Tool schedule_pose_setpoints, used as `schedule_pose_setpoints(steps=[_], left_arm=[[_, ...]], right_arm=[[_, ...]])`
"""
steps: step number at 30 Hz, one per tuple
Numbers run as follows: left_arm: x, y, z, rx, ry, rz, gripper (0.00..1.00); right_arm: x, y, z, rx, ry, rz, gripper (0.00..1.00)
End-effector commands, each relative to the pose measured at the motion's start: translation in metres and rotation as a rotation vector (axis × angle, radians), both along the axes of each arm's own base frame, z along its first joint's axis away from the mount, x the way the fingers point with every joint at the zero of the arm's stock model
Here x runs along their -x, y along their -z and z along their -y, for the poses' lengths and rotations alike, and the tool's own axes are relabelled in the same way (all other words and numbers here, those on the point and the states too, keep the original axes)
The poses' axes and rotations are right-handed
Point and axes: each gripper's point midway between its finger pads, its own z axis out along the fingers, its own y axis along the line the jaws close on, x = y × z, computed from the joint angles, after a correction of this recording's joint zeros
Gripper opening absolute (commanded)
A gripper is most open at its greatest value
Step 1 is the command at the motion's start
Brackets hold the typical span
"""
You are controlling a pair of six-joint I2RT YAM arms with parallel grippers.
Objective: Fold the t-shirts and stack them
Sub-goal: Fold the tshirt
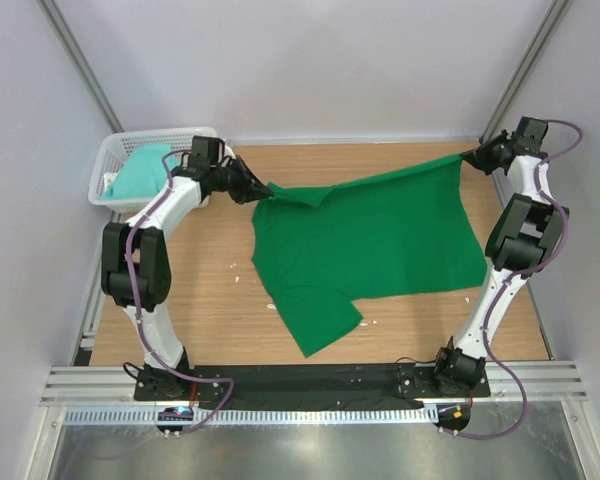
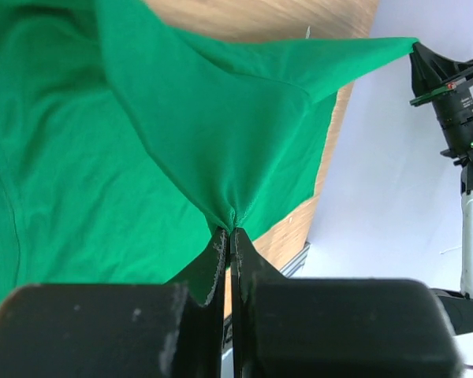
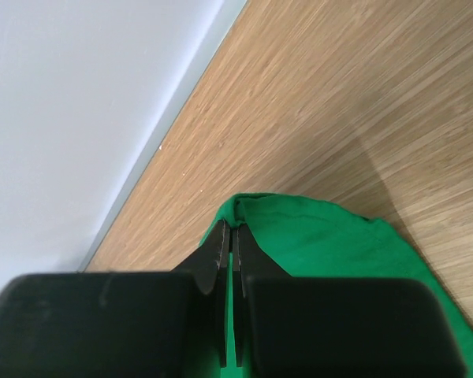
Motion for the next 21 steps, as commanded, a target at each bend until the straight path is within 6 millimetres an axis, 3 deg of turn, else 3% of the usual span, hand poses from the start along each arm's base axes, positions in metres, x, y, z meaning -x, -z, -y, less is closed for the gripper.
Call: schedule_pose_setpoints(steps=[1,7,15,21], left_arm=[[0.012,-0.031,0.002,0.012,-0.032,0.042,0.0],[0.029,-0.025,-0.001,-0.002,-0.07,0.012,0.0],[0.047,-0.013,-0.006,-0.022,-0.126,-0.034,0.0],[0.06,-0.001,-0.007,-0.032,-0.143,-0.083,0.0]], right_arm=[[0.005,-0.043,0.009,0.063,0.008,0.081,0.01],[0.013,-0.026,0.007,0.042,0.004,0.051,0.01],[0.023,-0.023,0.007,0.064,0.0,0.018,0.01],[0.044,-0.022,0.007,0.089,0.008,-0.016,0.01]])
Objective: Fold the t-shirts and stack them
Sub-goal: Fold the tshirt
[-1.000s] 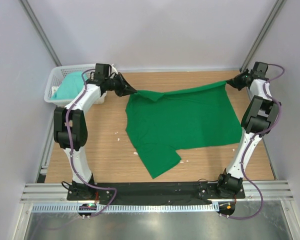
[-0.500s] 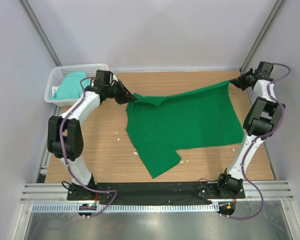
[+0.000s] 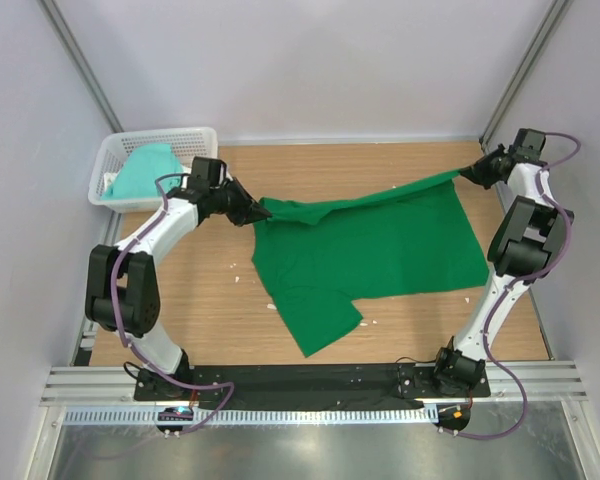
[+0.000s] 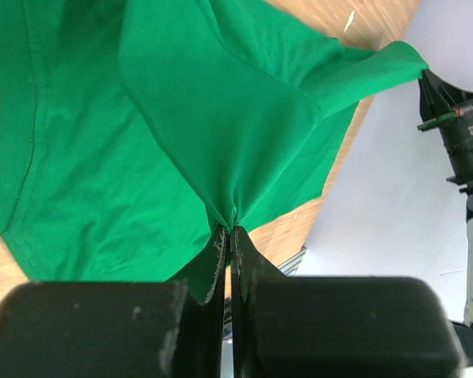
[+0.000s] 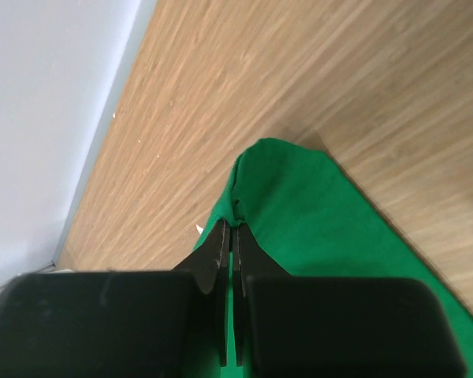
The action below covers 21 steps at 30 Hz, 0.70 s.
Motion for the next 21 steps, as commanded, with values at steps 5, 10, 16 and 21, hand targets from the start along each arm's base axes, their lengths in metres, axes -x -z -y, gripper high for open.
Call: schedule_pose_setpoints(steps=[5,10,16,21], left_arm=[[0.019,-0.001,0.004,-0.003,-0.032,-0.023,0.0],[0.027,0.016,0.002,-0.012,-0.045,-0.059,0.0],[0.03,0.03,0.001,-0.028,-0.029,-0.08,0.0],[0.034,0.036,0.001,-0.032,-0.025,-0.097,0.0]], right_arm=[[0.027,-0.029,0.007,0.079,0.029,0.012,0.01],[0.041,-0.014,0.004,0.065,0.051,-0.028,0.01],[0.053,0.001,0.005,0.093,0.04,-0.085,0.01],[0.062,0.011,0.007,0.115,0.033,-0.134,0.01]])
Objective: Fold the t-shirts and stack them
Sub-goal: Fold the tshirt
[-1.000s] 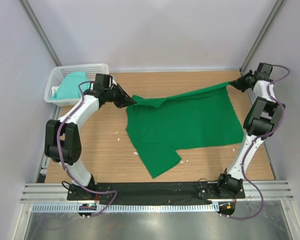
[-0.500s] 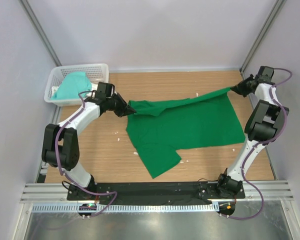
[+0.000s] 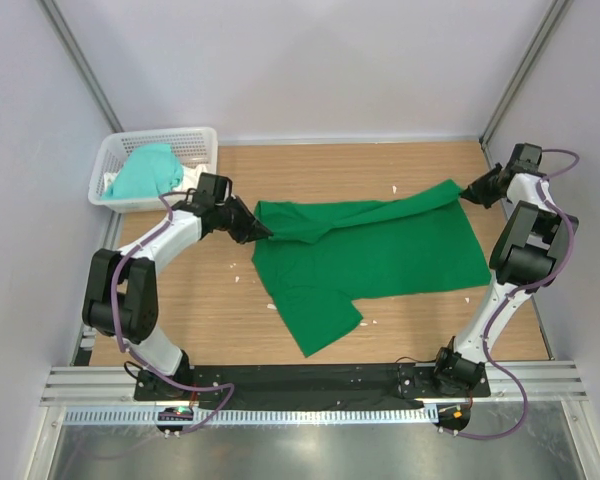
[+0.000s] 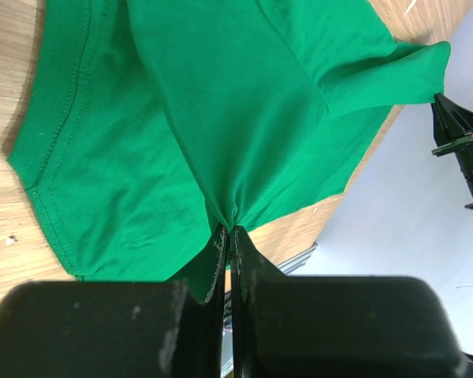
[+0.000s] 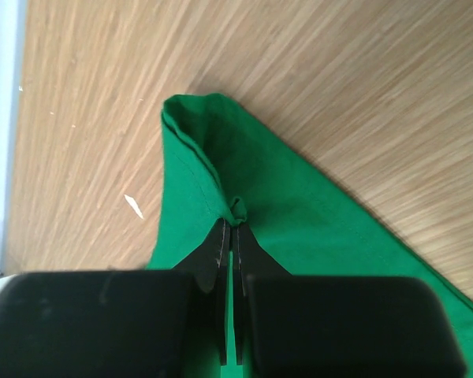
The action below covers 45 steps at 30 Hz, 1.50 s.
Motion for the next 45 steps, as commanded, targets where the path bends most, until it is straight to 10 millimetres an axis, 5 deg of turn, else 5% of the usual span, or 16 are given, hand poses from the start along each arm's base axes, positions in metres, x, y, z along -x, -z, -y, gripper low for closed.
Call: schedule_pose_setpoints(steps=[1,8,36,38,39,40,42,45], left_arm=[[0.0,0.001,-0.001,0.0,0.003,0.012,0.0],[0.004,0.004,-0.001,-0.006,0.013,0.0,0.0],[-0.02,0.048,0.002,-0.053,0.05,-0.019,0.01],[-0.017,0.048,0.002,-0.055,0.071,-0.013,0.15],[-0.014,0.046,0.002,-0.056,0.081,-0.007,0.35],[-0.014,0.03,0.001,-0.06,0.086,0.041,0.42],[-0.009,0.018,-0.007,-0.113,0.113,0.11,0.57],[-0.015,-0.008,-0.017,-0.187,0.148,0.226,0.65]], right_arm=[[0.009,-0.017,0.009,0.073,-0.001,0.001,0.01],[0.026,-0.005,0.012,0.093,0.016,-0.056,0.01],[0.018,0.034,0.023,0.104,0.017,-0.111,0.06],[0.022,0.03,0.025,0.119,0.014,-0.133,0.15],[0.025,0.026,0.031,0.157,0.01,-0.146,0.2],[0.024,0.016,0.034,0.18,0.009,-0.142,0.34],[0.018,-0.002,0.043,0.237,0.008,-0.11,0.45],[-0.004,-0.012,0.044,0.246,-0.052,-0.045,0.57]])
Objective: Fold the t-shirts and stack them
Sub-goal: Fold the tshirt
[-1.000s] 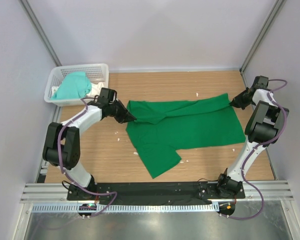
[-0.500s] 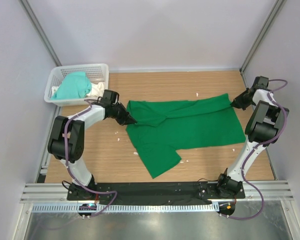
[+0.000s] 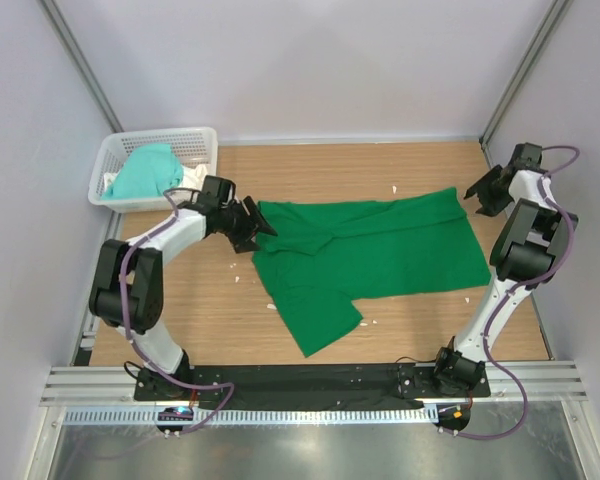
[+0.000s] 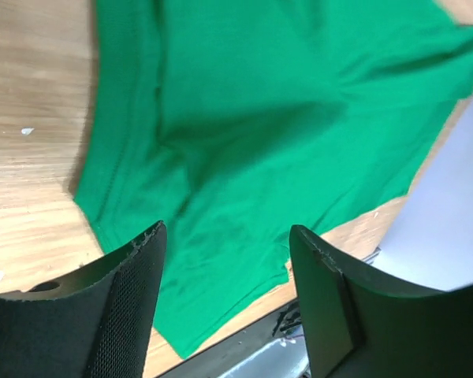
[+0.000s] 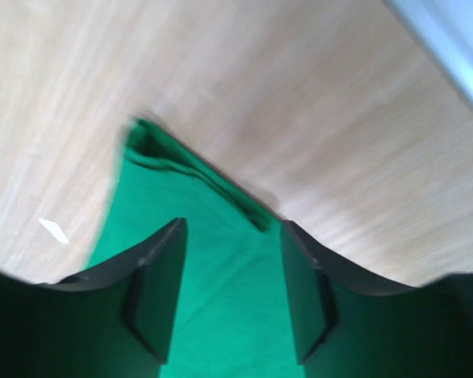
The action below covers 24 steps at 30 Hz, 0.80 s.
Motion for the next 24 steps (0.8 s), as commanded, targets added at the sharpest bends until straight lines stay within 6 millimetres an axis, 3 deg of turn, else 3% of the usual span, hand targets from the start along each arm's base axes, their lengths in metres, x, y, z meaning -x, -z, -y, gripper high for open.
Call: schedule_pose_setpoints(steps=[1,4,5,6,10,12,17,24], left_arm=[[-0.019,-0.054,-0.009,-0.068,0.071,0.235,0.65],[-0.043,-0.061,-0.008,-0.079,0.123,0.268,0.63],[-0.049,-0.05,-0.007,-0.09,0.139,0.25,0.62],[-0.064,-0.061,-0.006,-0.098,0.145,0.285,0.61],[-0.097,-0.048,-0.008,-0.158,0.193,0.295,0.53],[-0.1,-0.024,-0.01,-0.179,0.21,0.224,0.48],[-0.115,-0.017,-0.017,-0.233,0.179,0.21,0.47],[-0.117,0.006,-0.026,-0.276,0.164,0.171,0.47]], right_arm=[[-0.035,-0.043,0.014,0.074,-0.071,0.143,0.6],[-0.057,-0.035,0.005,0.02,-0.125,0.196,0.63],[-0.061,-0.032,0.002,0.005,-0.143,0.204,0.63],[-0.066,-0.029,-0.002,-0.007,-0.165,0.212,0.64],[-0.082,-0.027,-0.009,0.003,-0.244,0.23,0.65],[-0.085,-0.025,-0.013,-0.021,-0.258,0.24,0.65],[-0.09,-0.022,-0.024,-0.064,-0.272,0.251,0.6],[-0.09,-0.021,-0.024,-0.047,-0.284,0.245,0.59]])
